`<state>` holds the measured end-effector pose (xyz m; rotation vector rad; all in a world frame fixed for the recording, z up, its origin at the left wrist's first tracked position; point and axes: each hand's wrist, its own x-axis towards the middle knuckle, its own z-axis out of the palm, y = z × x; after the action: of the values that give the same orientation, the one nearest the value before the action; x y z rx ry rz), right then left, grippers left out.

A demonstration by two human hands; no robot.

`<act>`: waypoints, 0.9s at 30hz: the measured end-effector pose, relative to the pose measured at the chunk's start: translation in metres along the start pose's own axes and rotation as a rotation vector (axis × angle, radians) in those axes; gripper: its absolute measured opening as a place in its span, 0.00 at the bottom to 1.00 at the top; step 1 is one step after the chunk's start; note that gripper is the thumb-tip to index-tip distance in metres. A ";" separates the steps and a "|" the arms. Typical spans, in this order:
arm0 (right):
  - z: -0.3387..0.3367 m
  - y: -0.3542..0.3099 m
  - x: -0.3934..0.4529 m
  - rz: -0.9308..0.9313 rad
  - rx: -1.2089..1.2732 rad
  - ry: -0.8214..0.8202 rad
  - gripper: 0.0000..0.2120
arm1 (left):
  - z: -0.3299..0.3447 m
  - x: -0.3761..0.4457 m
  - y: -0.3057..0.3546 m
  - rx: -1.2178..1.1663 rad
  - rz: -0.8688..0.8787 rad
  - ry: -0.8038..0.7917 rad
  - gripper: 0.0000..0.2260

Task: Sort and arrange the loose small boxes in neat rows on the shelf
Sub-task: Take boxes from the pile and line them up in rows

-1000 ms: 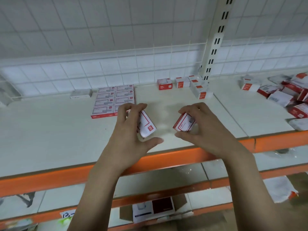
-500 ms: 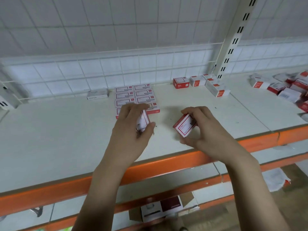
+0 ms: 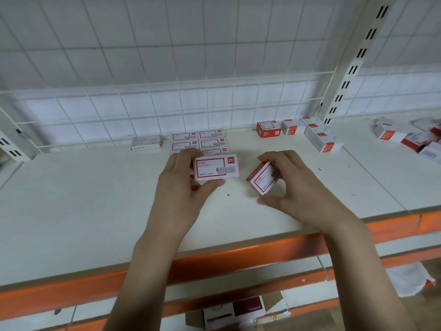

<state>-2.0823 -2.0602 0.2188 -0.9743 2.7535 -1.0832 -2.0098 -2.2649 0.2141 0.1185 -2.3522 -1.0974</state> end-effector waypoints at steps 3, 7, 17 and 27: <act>-0.003 0.005 0.005 -0.010 0.015 -0.018 0.34 | 0.003 0.004 0.002 0.103 0.085 0.036 0.20; -0.008 0.013 0.011 -0.033 -0.008 -0.043 0.33 | 0.008 0.008 0.003 0.112 0.151 0.065 0.19; -0.018 0.027 0.018 -0.128 -0.112 0.071 0.22 | 0.010 0.004 0.002 0.228 0.154 0.099 0.23; -0.008 0.023 0.031 -0.135 -0.209 0.053 0.22 | -0.018 0.003 -0.023 0.440 0.141 0.030 0.23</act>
<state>-2.1212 -2.0595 0.2169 -1.1871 2.9275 -0.8596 -2.0062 -2.2931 0.2081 0.1238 -2.4948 -0.4962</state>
